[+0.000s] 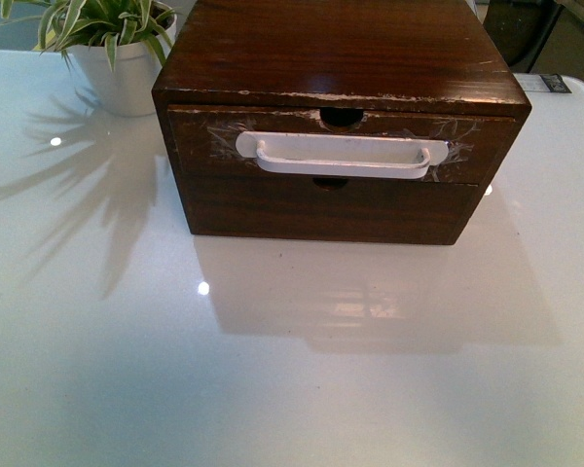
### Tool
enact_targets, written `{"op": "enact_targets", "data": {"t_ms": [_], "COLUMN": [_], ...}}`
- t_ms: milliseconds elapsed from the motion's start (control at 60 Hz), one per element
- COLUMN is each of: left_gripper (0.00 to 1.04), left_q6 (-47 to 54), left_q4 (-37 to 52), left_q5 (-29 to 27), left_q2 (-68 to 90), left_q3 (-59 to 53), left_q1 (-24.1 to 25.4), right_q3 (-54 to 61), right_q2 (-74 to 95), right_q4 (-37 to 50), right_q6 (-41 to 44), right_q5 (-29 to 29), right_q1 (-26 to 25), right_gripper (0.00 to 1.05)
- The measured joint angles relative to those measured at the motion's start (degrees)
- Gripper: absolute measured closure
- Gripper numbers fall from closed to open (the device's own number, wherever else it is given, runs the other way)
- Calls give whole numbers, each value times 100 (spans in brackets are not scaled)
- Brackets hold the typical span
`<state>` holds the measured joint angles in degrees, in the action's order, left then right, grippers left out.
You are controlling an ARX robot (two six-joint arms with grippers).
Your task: Open drawer
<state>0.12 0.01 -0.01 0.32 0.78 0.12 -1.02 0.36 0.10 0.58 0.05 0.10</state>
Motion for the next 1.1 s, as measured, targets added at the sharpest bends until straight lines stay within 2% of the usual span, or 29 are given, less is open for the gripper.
{"op": "enact_targets", "data": {"t_ms": [700,733,750,800,833,883,983,1033,1100], "left_gripper": [8,8,8,8,8,8,8,8,8], "left_q6": [-2,-92,-177,-214,-192,-122,216,476,852], "left_q4": [-13,-404,-833,-1895,-2179,-2020,-929,-192,699], "left_q5": [9,345,807,1604,1961,2020,1954,1934,1991], "left_q2": [11,184,374,1178,1670,1987,2938,3545,4389], "left_q3": [4,144,308,789,940,966,1075,1156,1331], "left_q1": [4,116,219,393,345,227,-190,-439,-726], "right_q3": [0,-24,-125,-570,-787,-844,-905,-946,-1047], "right_q2": [0,50,166,918,1572,1993,2975,3510,4177], "right_q4": [0,-81,-369,-1320,-1438,-1217,-192,411,970], "right_q6": [0,-68,-175,-267,-26,273,1657,2413,3252], "right_q5": [0,103,326,686,505,197,-337,-496,-730], "right_q1": [0,17,26,-175,-557,-918,-1674,-1871,-1891], "right_gripper": [9,9,9,9,9,9,9,9,9]}}
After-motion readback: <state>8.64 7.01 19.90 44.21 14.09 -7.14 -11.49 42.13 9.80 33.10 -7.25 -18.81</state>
